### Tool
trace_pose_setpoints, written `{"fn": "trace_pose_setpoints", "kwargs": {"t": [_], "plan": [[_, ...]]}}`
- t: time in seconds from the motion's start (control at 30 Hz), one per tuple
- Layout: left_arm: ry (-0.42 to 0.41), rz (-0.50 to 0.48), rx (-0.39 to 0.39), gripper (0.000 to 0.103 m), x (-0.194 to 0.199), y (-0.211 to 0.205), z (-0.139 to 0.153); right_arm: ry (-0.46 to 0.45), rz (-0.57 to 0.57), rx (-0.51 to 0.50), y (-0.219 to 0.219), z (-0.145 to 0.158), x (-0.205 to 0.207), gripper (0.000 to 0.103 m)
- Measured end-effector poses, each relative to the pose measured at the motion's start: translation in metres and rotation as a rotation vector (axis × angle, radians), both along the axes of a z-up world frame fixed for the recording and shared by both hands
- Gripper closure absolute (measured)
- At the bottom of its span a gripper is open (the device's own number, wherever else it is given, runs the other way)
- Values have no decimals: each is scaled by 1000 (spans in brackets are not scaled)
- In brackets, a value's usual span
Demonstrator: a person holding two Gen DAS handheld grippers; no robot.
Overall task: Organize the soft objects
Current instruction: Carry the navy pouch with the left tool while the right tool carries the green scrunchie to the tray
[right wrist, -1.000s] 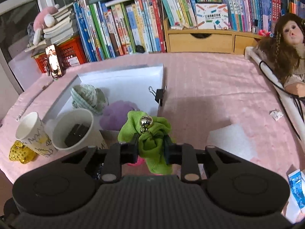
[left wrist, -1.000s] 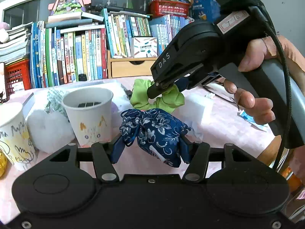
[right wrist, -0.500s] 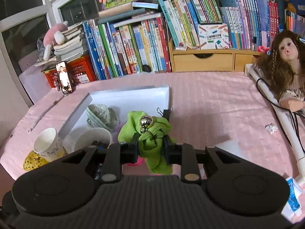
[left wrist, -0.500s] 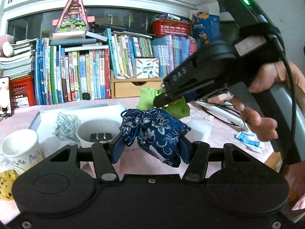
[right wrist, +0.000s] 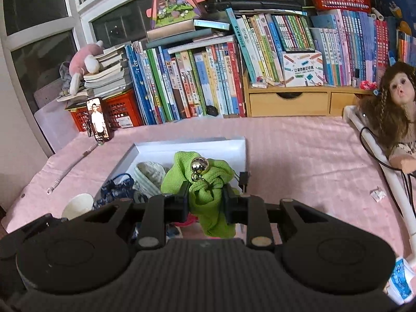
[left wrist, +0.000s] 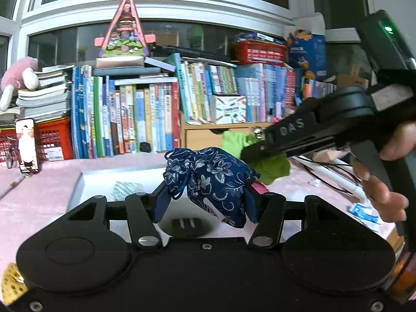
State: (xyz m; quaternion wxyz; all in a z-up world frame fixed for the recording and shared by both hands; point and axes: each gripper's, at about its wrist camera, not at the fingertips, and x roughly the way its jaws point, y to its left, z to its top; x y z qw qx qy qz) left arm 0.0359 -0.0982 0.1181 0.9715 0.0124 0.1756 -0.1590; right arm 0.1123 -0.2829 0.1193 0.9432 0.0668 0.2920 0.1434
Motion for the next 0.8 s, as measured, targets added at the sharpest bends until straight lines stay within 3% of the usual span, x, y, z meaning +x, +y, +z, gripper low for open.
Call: {"fn": "trace_pose_setpoints", "kwargs": {"t": [0.43, 0.8], "plan": [[45, 78, -11, 49, 51, 38, 21, -29, 0, 2, 18, 13, 18, 73], [163, 120, -8, 49, 119, 68, 37, -1, -25, -13, 31, 15, 53, 73]]}}
